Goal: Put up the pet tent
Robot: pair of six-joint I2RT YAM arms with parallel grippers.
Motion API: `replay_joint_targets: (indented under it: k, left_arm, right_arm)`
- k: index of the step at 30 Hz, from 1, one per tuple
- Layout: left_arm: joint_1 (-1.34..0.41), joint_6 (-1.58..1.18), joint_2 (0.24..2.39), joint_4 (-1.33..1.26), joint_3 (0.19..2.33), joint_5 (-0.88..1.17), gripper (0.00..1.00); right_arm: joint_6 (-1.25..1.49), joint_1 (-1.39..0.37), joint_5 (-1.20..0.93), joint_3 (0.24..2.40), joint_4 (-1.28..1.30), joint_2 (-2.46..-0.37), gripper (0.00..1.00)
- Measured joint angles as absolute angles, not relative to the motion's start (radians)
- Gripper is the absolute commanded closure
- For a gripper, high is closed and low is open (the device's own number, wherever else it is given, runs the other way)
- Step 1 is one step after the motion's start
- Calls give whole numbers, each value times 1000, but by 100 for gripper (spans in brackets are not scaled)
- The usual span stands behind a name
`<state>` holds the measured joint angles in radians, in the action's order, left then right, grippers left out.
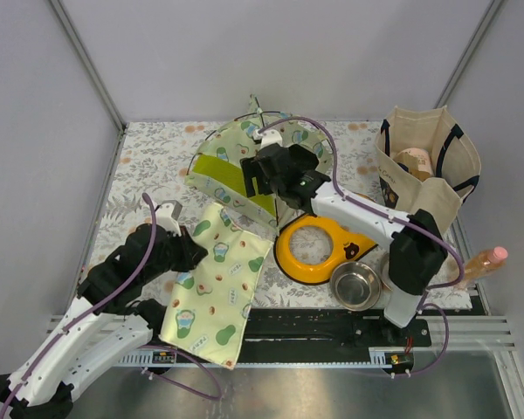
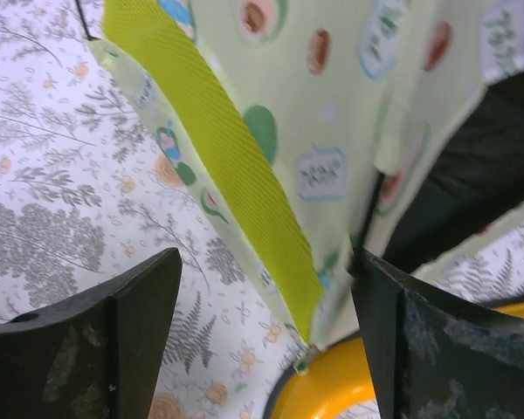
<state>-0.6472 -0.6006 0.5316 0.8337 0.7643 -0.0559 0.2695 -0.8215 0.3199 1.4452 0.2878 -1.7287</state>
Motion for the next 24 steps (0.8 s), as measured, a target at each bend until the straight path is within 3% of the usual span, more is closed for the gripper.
replay_joint_targets:
  k: [7,12,19,24]
  left_arm:
    - [-647,-599,531,853,764,-32,100]
    - [-647,-593,531,864,759,13,100]
    - [-647,-571,525,865,744,104,100]
    - [-647,-567,524,855,716,152,100]
  right_arm:
    - [317,-822,173,1586,289,-1853,26]
    - [453,-823,20,1623,207,-1901,27]
    - [580,-835,-172,1699,26,-1997,7]
    - [546,-850,-86,1636,88,-1930,4]
